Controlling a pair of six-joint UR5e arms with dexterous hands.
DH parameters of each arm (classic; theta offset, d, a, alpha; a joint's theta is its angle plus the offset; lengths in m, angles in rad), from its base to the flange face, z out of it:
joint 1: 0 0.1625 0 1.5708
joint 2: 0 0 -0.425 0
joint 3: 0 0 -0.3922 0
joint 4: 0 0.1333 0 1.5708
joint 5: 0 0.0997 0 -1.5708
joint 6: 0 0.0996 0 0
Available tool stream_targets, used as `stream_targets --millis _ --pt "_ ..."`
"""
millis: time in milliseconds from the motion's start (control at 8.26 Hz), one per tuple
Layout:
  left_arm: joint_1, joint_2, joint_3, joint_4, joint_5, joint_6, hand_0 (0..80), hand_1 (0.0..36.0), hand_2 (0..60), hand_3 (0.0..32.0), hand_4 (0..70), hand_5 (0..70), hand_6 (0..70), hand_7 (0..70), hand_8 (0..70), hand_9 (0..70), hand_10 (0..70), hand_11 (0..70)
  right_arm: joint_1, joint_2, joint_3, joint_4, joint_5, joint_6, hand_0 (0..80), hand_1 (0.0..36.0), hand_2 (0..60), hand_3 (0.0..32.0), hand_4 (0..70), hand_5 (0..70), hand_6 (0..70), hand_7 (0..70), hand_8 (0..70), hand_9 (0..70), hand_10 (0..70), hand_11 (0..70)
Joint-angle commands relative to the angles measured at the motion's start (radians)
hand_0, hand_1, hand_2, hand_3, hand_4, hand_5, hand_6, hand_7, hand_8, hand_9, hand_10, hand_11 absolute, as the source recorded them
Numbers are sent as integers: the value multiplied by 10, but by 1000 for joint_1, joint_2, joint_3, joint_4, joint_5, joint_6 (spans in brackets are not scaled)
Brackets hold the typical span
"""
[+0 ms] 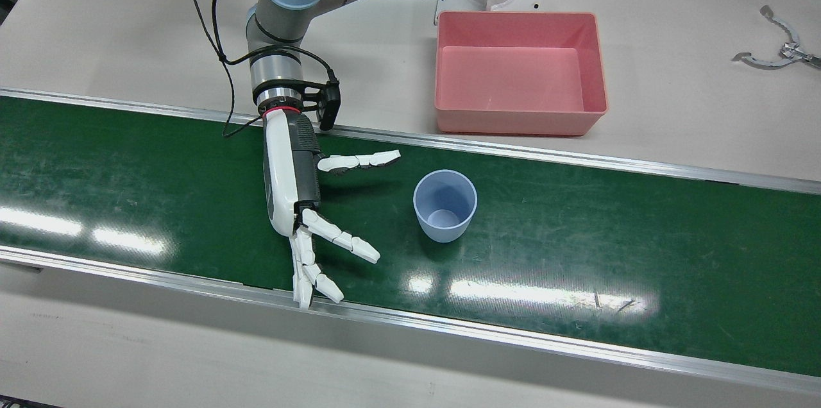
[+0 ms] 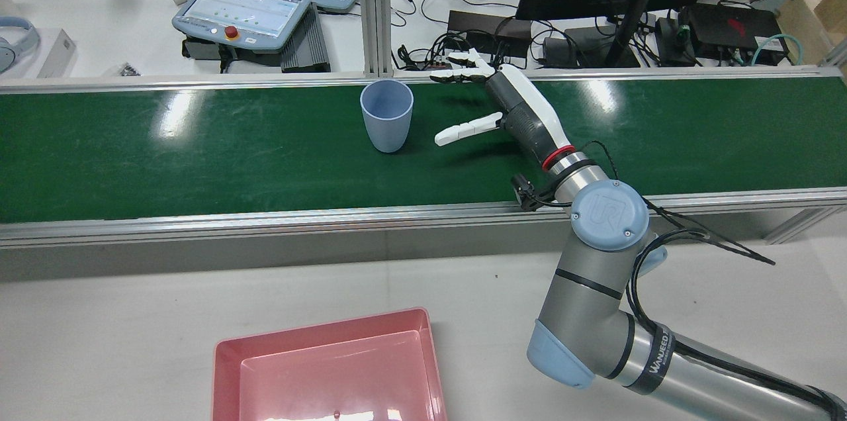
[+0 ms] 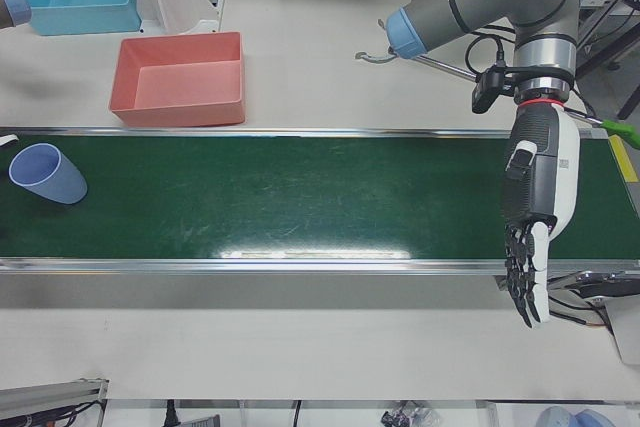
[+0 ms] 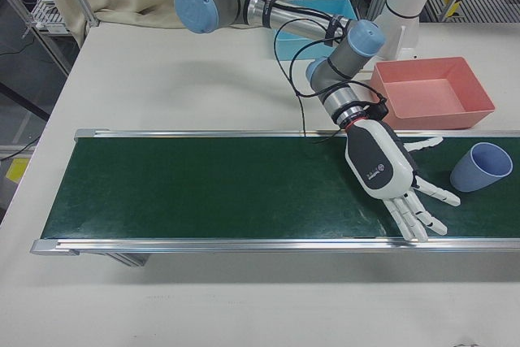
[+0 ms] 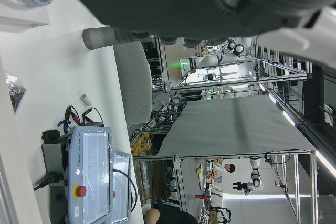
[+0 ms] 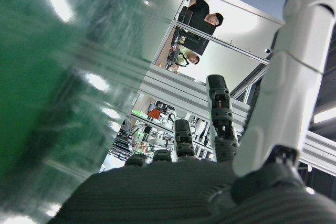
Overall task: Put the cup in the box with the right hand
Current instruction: 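Hold the open right hand beside the belt as the cup approaches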
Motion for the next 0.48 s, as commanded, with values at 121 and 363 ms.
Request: stream_targets --millis 121,363 --pt "1 0 0 -1 0 0 0 0 0 0 0 0 0 0 0 0 0 0 -1 -1 0 2 1 1 530 145 12 0 229 45 48 229 0 31 0 9" --pt "-1 0 0 -1 0 -2 0 0 0 0 0 0 0 0 0 0 0 0 -1 1 -2 2 8 1 528 144 18 0 237 46 51 243 0 34 0 15"
